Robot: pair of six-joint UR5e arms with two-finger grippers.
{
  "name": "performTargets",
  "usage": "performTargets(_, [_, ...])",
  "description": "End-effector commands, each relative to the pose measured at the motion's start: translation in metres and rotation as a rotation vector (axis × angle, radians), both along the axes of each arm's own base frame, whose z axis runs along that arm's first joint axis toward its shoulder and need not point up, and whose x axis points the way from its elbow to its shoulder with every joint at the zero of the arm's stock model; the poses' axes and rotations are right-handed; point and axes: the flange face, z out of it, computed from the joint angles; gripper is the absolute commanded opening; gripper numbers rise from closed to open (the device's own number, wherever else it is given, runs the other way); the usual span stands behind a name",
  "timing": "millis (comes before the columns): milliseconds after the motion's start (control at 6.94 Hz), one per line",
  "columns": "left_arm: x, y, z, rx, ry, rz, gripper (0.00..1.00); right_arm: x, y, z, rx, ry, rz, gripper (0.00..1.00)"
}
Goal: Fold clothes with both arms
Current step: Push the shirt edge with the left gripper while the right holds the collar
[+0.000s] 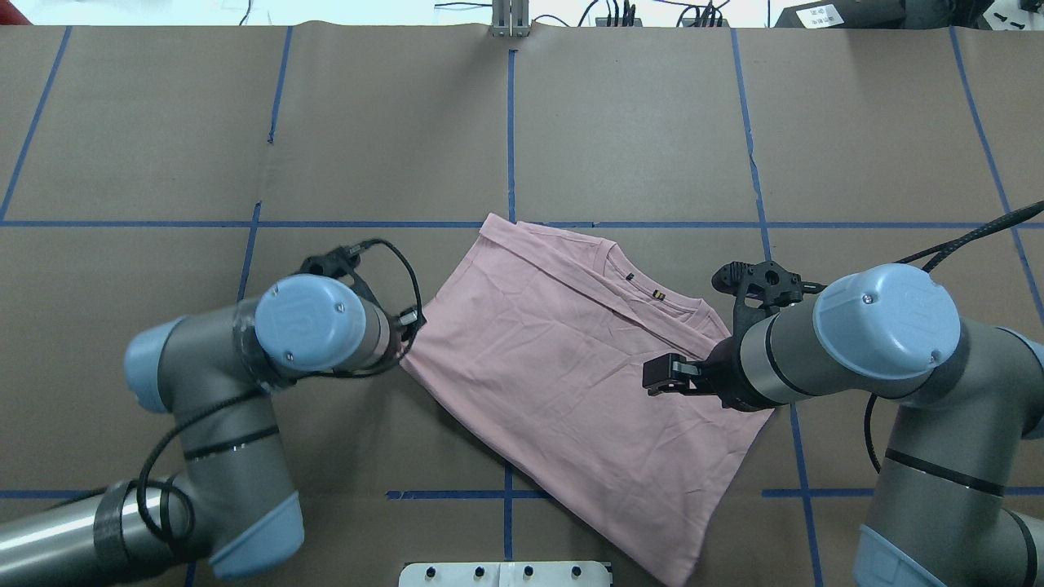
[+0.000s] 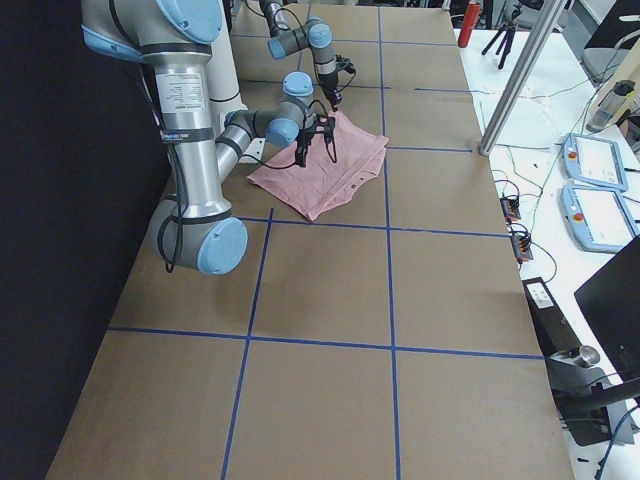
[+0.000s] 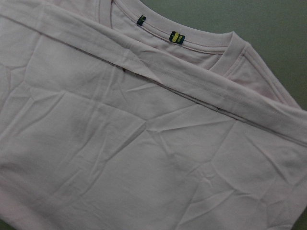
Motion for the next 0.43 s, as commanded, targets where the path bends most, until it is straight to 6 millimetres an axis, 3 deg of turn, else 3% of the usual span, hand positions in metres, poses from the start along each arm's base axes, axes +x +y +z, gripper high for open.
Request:
performTargets(0, [-0.013, -0.111, -0.001, 0.094, -0.06, -0.046, 0.0, 0.0, -0.005, -0.008, 0.006, -0.014, 0.011, 1.0])
performTargets(144, [0.0, -0.157, 0.002, 0.137, -0.042, -0.068, 0.0, 0.001, -0.007, -0.013, 0.011, -0.023, 0.015, 1.0])
performTargets(288, [-0.001, -0.209, 0.0, 0.193, -0.053, -0.075, 0.0, 0.003, -0.012, -0.014, 0.011, -0.024, 0.026, 1.0])
